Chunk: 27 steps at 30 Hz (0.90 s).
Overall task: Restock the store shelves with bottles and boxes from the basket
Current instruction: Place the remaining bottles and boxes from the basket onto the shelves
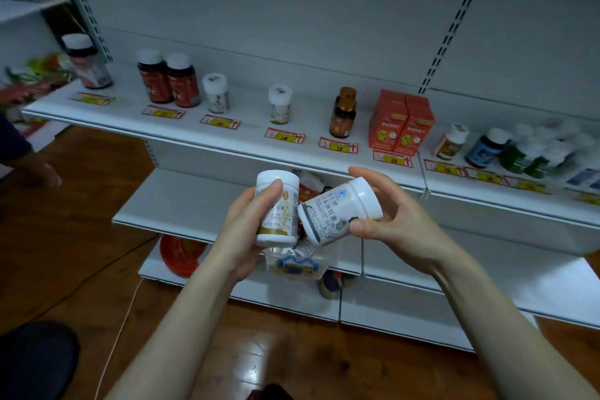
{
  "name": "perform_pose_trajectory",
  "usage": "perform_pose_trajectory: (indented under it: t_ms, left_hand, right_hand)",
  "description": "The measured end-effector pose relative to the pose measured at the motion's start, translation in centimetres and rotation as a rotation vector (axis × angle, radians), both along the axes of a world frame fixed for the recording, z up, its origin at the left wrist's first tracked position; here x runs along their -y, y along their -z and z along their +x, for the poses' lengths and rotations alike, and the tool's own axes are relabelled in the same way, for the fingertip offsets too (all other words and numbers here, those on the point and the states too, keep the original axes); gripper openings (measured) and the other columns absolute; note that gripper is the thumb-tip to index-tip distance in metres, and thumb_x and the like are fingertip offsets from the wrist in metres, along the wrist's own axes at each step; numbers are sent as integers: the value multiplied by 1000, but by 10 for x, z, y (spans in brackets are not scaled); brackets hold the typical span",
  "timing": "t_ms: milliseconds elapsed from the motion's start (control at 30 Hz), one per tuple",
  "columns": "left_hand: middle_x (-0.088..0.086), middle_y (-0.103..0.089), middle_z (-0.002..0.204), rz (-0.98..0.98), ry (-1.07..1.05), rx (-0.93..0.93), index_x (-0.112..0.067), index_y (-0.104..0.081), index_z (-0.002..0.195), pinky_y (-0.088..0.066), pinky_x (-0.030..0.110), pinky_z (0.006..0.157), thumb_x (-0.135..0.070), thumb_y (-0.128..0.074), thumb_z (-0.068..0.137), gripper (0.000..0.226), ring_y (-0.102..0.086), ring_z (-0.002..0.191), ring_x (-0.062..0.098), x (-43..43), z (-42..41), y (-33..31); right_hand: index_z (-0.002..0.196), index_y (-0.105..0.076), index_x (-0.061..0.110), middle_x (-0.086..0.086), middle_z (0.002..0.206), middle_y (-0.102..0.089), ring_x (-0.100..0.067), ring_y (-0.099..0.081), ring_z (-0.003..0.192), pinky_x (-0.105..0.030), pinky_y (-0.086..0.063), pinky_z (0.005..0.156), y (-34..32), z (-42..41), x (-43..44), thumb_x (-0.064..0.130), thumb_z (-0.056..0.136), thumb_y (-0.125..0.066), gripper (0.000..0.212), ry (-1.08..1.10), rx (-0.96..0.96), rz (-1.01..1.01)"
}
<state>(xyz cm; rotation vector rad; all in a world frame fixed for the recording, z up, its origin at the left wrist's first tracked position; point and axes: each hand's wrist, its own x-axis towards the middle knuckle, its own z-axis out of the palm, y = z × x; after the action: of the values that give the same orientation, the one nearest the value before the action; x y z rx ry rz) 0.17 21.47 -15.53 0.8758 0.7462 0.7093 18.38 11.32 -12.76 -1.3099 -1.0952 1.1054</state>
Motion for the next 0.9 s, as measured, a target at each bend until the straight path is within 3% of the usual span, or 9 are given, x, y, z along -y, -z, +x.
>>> perform_pose_trajectory:
  t_ms: [167,367,600,700,767,900]
  left_hand:
    - [10,-65,82,8,-29,10,-6,-58,108,-50,27,50,-38,-61,69,50,-65,67,19,14,-3,-1]
    - [9,-65,77,28,-100,-44,-8,-59,102,-48,24,45,-31,-54,85,29,-64,58,15,26,-27,2]
    - [16,-65,84,77,-293,-104,-5,-57,107,-55,33,56,-37,-60,69,50,-66,77,30,13,-73,7]
    - [13,-67,85,70,-328,-119,-6,-57,112,-55,34,60,-39,-61,68,54,-66,78,28,-2,-96,7]
    - [8,-69,79,70,-333,-135,-8,-58,110,-53,35,63,-38,-62,72,49,-66,76,26,-14,-111,7]
    - [5,-69,70,106,-342,-146,-8,-59,104,-53,30,55,-28,-57,86,27,-67,67,20,-47,-146,3]
  right_hand:
    - [117,-53,34,15,100,-68,-8,-65,91,-23,-54,75,2,0,5,20,50,-77,72,-50,-51,-9]
    - [112,-58,33,7,98,-65,-10,-66,89,-28,-56,77,11,-9,-4,23,51,-72,63,-120,-197,-53]
    - [114,-58,37,-2,109,-63,-12,-66,91,-24,-54,69,18,-42,-41,25,54,-71,62,-163,-209,-85]
    - [113,-57,39,-1,108,-62,-12,-65,90,-24,-53,68,14,-60,-66,19,65,-59,52,-171,-237,-95]
    - [112,-57,37,-4,106,-60,-17,-61,90,-27,-54,70,13,-77,-85,20,67,-49,48,-168,-261,-99]
    - [107,-57,30,-5,97,-55,-19,-57,84,-23,-53,58,8,-116,-121,25,67,-43,43,-136,-300,-101]
